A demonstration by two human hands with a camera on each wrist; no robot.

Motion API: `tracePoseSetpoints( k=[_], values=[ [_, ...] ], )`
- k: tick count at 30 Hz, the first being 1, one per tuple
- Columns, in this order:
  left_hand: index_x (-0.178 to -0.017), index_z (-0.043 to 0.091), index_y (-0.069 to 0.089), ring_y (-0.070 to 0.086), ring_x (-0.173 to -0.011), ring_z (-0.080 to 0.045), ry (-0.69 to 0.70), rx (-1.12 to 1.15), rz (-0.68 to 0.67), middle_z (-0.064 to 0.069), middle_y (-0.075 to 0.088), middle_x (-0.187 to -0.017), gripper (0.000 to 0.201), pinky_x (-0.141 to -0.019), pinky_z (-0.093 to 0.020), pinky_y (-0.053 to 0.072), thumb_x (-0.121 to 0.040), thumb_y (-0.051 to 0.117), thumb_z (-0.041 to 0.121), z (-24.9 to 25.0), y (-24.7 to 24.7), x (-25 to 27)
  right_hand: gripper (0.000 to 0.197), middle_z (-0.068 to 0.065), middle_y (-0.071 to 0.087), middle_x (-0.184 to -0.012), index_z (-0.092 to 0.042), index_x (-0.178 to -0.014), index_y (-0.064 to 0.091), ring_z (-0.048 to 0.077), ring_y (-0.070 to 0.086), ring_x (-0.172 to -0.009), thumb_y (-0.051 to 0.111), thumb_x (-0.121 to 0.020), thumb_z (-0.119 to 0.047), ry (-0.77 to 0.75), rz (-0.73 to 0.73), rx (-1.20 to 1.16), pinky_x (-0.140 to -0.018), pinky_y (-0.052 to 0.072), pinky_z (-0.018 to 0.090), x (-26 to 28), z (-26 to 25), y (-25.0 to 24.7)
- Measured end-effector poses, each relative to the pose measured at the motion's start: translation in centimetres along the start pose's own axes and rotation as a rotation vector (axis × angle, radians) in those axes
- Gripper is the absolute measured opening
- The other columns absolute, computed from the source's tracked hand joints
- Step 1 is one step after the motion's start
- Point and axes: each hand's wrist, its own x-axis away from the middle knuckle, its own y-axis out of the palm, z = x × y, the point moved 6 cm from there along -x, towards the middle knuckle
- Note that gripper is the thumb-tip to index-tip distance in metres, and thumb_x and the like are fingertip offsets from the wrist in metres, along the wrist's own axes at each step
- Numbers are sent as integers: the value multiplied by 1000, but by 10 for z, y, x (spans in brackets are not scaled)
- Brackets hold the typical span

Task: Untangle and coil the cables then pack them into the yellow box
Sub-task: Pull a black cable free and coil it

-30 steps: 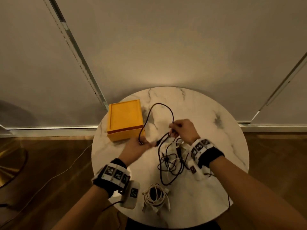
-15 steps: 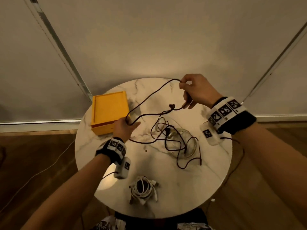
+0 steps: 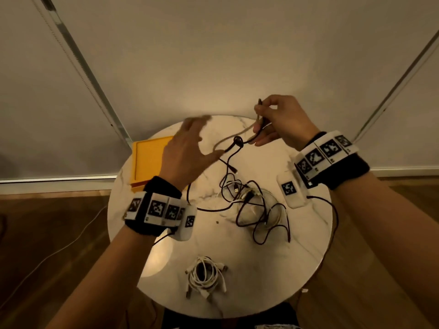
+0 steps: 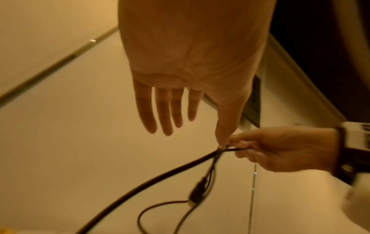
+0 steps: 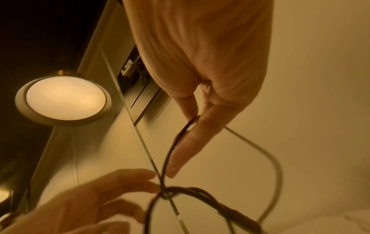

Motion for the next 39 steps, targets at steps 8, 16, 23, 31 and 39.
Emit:
tracePoseSetpoints(
  k=[8,16,23,31,39],
  values=[
    [-116,12,67,70,-63,-17,-191,610,-179,-7,74,-86,28,-55,-23,53,-88,65,8,7,46,4,10,12,58,-57,-7,-96,47,37,65,-55,46,-101,-15,19,55,-182,-53,59,46,11,34,10],
    [-113,7,66,73,-85,-17,-220,786,-312,-5,75,-95,23,-67,-25,58,-93,58,1,-6,48,11,11,16,53,-64,-4,-90,57,20,44,-48,66,-85,1,9,-259,-118,-49,50,28,39,94,36],
    [-118,2,64,73,-89,-23,-355,845,-266,-14,74,-99,24,-66,-28,59,-97,53,6,-40,39,19,18,8,49,-49,-3,-79,54,24,59,-44,57,-85,13,36,4,-47,-57,55,38,32,105,3],
    [-109,6,63,68,-71,-17,-511,924,43,-8,70,-86,19,-55,-24,54,-100,46,9,-99,10,21,29,7,44,-42,-7,-77,47,36,70,-67,42,-83,21,14,322,-221,-76,55,43,40,111,-59],
    [-103,17,68,67,-83,-17,-414,486,-356,-1,75,-91,14,-56,-22,50,-89,67,15,-71,77,26,27,2,44,-42,-8,-82,44,31,72,-66,38,-90,17,-163,181,-460,-83,58,44,46,62,-45]
  ],
)
